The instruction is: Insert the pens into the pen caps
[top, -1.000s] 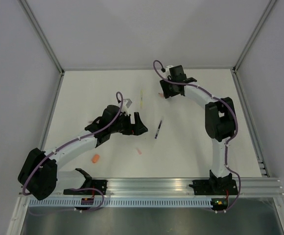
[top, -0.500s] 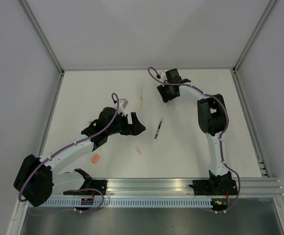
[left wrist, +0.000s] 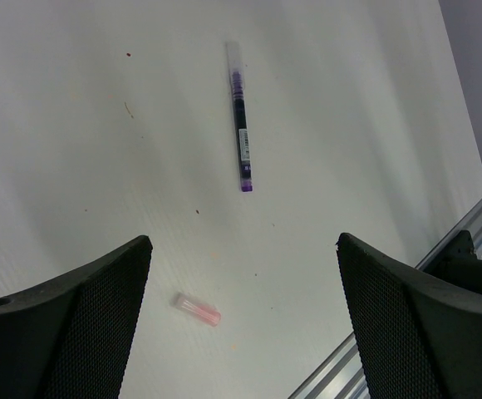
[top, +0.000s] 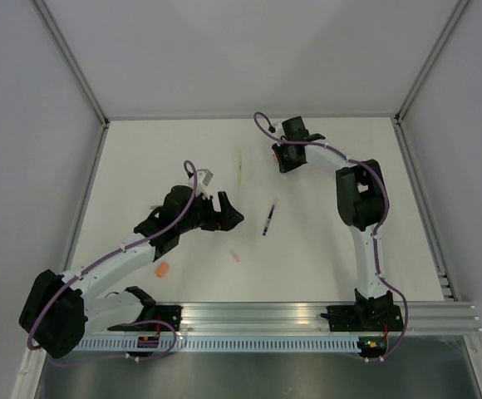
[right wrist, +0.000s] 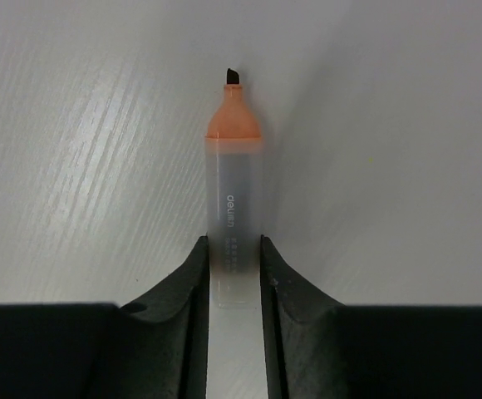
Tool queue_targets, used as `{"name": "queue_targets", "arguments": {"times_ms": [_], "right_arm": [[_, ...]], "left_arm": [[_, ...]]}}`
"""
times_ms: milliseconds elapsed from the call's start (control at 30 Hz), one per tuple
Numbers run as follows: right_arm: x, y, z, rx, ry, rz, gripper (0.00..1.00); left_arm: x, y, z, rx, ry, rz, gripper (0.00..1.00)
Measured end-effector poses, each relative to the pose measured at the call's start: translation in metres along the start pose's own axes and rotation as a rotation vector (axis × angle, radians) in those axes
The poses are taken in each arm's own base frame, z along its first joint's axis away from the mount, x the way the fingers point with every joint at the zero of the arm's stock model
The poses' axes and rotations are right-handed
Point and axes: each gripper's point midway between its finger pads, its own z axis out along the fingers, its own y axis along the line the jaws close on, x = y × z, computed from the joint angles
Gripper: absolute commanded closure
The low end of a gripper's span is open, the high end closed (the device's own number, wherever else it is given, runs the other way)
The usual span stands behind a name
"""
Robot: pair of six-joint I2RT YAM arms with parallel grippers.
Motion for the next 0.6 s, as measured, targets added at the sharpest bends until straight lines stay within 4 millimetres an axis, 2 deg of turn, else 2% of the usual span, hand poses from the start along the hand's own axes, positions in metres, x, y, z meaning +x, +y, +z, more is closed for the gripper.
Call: {"name": "queue_targets", "arguments": {"times_ms": [33,67,300,400,600], "right_arm": [[0.000,0.001,0.000,0.000,0.000,0.010,0.98],[0.002,0.001,-0.001,0.000,-0.002,0.021,1.00],[0.036,0.014,-0.026,-0.024,0.030,0.110,1.00],[0.050,0.019,-0.039,-0.029,0.042,0.155,1.00],[0.041,0.033,-0.076,-0.046,-0.041,0.210,1.00]], "left_arm": [[0.000,0.001,0.000,-0.002,-0.001,-0.005,0.05],[0.001,0.002,0.000,-0.002,0.000,-0.013,0.05],[-0.014,0.018,-0.003,-0.018,-0.024,-0.124,0.07],[-0.018,0.016,-0.003,-0.012,-0.027,-0.141,0.08],[-0.026,0.007,0.006,0.020,-0.006,-0.170,0.09]]}}
